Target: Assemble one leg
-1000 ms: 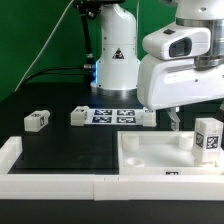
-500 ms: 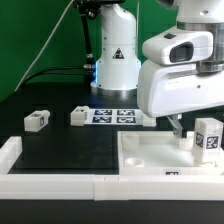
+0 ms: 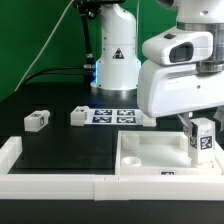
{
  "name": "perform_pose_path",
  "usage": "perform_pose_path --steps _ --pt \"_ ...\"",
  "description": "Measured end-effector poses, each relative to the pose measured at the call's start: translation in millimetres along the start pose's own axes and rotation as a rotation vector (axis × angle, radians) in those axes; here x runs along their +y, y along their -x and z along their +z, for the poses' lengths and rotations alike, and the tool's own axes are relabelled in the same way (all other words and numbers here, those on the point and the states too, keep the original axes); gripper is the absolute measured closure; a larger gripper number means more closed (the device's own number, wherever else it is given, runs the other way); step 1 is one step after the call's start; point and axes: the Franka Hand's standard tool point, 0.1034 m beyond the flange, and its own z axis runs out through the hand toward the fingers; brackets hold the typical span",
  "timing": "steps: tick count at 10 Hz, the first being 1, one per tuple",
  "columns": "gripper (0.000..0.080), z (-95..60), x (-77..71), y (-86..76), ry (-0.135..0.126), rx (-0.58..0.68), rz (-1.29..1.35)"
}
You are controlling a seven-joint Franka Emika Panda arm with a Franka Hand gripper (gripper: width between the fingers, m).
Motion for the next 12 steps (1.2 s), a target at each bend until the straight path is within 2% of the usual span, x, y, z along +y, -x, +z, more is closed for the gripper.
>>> perform_pose_path --steps 3,5,9,12 --pt "0.0508 0.0 -0.4 0.0 -0.001 0.000 0.032" --pt "0.0508 0.4 -6.1 3.2 -0.001 0.012 0.336" --pt "0.0507 2.7 -9.3 5.0 -0.009 0.018 0.835" --pt "0.0507 2.7 -11.4 4.1 -0.006 0.021 1.276"
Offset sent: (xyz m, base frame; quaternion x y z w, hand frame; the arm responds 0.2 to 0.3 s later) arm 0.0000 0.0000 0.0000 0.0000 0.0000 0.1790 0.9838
